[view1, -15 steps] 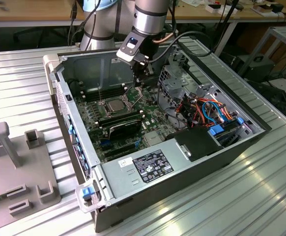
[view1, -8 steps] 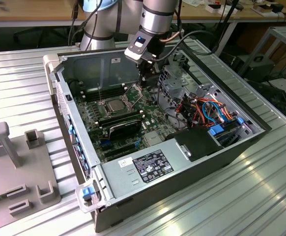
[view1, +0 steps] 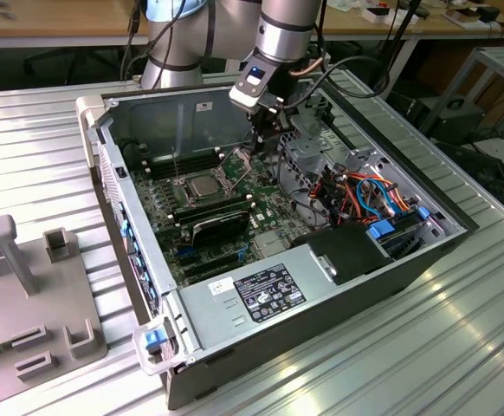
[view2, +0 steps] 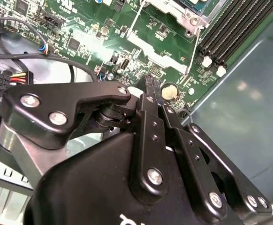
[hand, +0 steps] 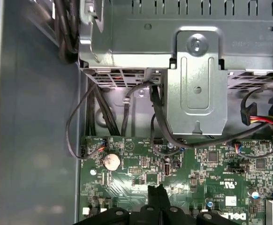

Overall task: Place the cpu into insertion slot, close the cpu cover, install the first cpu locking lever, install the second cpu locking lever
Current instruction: 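Close the cpu cover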

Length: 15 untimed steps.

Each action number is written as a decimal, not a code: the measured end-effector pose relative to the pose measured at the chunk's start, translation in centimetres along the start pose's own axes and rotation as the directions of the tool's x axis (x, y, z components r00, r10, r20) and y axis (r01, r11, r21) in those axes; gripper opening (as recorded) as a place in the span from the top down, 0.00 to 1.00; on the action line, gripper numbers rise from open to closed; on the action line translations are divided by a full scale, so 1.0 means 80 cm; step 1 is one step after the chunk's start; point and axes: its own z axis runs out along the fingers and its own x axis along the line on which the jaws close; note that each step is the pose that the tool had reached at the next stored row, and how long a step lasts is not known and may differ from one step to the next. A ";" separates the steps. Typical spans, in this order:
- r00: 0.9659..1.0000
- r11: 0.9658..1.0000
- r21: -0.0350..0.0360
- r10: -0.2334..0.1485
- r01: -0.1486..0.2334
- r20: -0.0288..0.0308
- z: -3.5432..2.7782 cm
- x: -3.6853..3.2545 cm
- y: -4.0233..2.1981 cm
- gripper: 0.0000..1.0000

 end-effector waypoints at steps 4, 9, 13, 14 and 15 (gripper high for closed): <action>1.000 1.000 0.000 0.000 0.000 0.000 0.0131 0.0004 0.0000 0.89; 1.000 1.000 0.000 0.000 0.000 0.000 0.0192 0.0007 -0.0061 0.89; 1.000 1.000 0.000 0.000 0.000 -0.001 0.0206 0.0008 -0.0178 0.89; 1.000 1.000 0.000 0.000 0.000 -0.001 0.0208 0.0009 -0.0200 0.89; 1.000 1.000 0.000 0.000 0.000 0.000 0.0210 0.0009 -0.0220 0.89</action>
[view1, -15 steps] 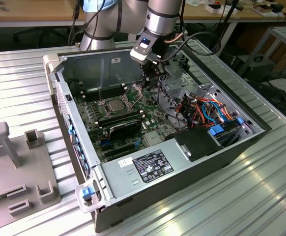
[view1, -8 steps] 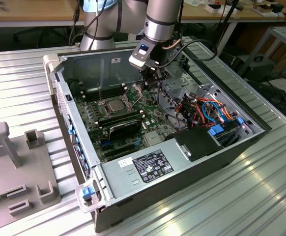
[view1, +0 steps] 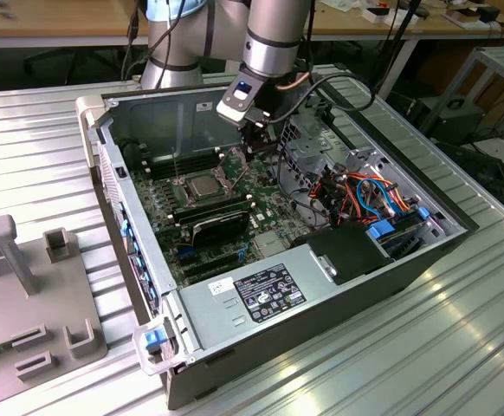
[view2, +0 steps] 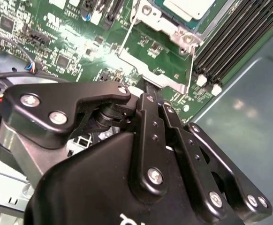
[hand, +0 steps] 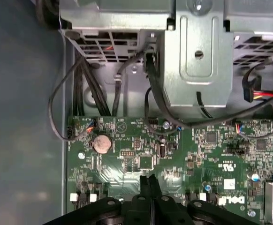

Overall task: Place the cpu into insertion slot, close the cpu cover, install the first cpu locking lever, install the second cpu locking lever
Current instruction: 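Close the cpu cover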

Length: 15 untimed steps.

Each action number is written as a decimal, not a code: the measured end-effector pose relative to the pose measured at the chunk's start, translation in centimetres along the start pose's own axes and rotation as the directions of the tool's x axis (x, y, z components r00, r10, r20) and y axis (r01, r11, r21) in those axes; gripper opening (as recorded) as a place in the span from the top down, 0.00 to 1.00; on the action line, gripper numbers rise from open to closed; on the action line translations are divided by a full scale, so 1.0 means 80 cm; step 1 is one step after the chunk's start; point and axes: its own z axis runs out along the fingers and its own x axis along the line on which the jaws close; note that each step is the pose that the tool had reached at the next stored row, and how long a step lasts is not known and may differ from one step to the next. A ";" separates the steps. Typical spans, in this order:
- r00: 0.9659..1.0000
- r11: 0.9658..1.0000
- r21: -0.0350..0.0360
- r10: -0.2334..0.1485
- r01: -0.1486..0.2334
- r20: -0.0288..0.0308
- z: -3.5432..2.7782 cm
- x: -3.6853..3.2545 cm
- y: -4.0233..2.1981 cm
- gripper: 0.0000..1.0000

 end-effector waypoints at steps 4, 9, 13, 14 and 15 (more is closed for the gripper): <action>1.000 1.000 0.000 0.000 0.000 0.000 0.0012 0.0010 -0.0109 0.89; 1.000 1.000 0.001 0.000 0.000 0.000 0.0014 0.0014 -0.0187 0.89; 1.000 1.000 0.001 0.000 0.000 0.000 0.0015 0.0017 -0.0255 0.89; 1.000 1.000 0.001 0.000 0.000 0.000 0.0015 0.0017 -0.0264 0.89; 1.000 1.000 0.001 0.000 0.000 0.000 0.0015 0.0017 -0.0266 0.89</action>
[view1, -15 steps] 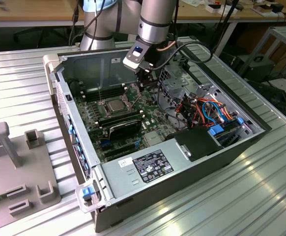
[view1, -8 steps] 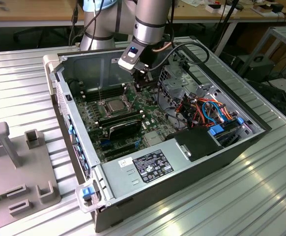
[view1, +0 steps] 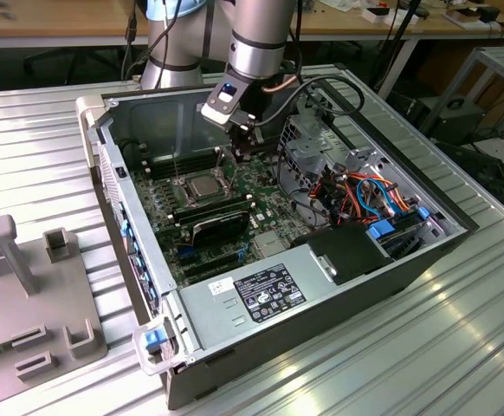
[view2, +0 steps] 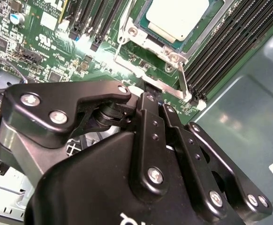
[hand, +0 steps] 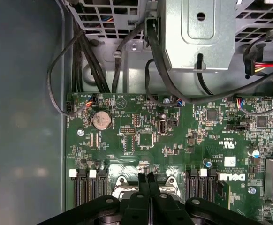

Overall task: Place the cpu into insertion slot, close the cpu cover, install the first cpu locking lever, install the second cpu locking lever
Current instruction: 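Close the cpu cover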

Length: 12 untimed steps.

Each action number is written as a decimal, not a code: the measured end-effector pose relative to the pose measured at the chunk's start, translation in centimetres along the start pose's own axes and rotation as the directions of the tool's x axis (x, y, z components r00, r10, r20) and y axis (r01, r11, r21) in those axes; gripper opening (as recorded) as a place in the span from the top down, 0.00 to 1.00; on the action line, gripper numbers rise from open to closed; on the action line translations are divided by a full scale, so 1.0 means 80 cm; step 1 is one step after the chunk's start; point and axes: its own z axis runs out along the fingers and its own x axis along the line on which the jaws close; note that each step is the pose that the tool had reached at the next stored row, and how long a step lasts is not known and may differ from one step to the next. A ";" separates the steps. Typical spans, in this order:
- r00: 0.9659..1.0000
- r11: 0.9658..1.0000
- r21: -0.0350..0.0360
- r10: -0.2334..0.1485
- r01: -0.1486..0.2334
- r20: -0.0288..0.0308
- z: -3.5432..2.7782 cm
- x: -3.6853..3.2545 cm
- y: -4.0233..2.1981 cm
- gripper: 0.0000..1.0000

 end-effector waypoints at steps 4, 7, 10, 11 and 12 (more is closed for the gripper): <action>1.000 1.000 0.000 0.000 0.000 0.000 0.0000 0.0000 -0.0012 0.89; 1.000 1.000 0.000 0.000 0.000 0.000 0.0000 0.0000 -0.0013 0.89; 1.000 1.000 0.000 0.000 0.000 0.000 0.0000 0.0000 -0.0021 0.89; 1.000 1.000 0.000 0.000 0.000 0.000 0.0000 0.0000 -0.0025 0.89; 1.000 1.000 0.000 0.000 0.000 0.000 0.0000 0.0000 -0.0029 0.89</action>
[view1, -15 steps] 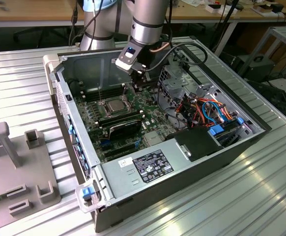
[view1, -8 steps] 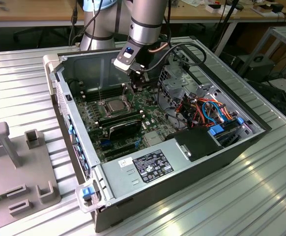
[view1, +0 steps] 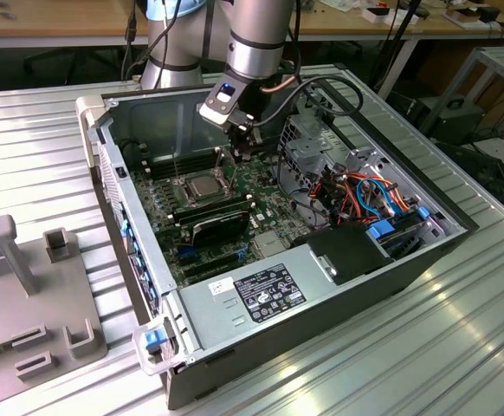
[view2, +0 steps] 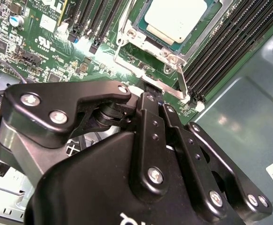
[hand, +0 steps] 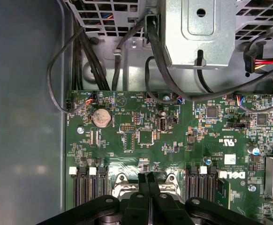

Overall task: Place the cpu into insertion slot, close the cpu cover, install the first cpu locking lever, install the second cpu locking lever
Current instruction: 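Close the cpu cover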

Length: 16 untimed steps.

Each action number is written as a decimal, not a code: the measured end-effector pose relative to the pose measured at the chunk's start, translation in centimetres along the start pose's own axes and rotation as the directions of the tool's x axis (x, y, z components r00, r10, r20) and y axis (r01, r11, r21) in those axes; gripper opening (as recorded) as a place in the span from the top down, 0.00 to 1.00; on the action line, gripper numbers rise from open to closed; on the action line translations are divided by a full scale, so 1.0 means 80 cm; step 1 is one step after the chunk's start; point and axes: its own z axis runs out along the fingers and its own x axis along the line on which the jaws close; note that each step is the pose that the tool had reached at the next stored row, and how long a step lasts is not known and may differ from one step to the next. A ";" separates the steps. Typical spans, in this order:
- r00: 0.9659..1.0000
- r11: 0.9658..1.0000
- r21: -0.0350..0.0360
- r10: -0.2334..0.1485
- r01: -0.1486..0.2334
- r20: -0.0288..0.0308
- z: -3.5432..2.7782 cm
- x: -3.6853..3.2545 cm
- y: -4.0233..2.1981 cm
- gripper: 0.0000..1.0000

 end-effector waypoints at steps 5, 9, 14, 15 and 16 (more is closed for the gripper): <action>1.000 1.000 0.000 0.000 0.000 0.000 -0.0002 0.0001 -0.0079 0.89; 1.000 1.000 0.000 0.000 0.000 0.000 -0.0002 0.0001 -0.0116 0.89; 1.000 1.000 0.000 0.000 0.000 0.000 -0.0002 0.0001 -0.0127 0.89; 1.000 1.000 0.000 0.000 0.000 0.000 -0.0002 0.0001 -0.0129 0.89; 1.000 1.000 0.000 0.000 0.000 0.000 -0.0002 0.0001 -0.0130 0.89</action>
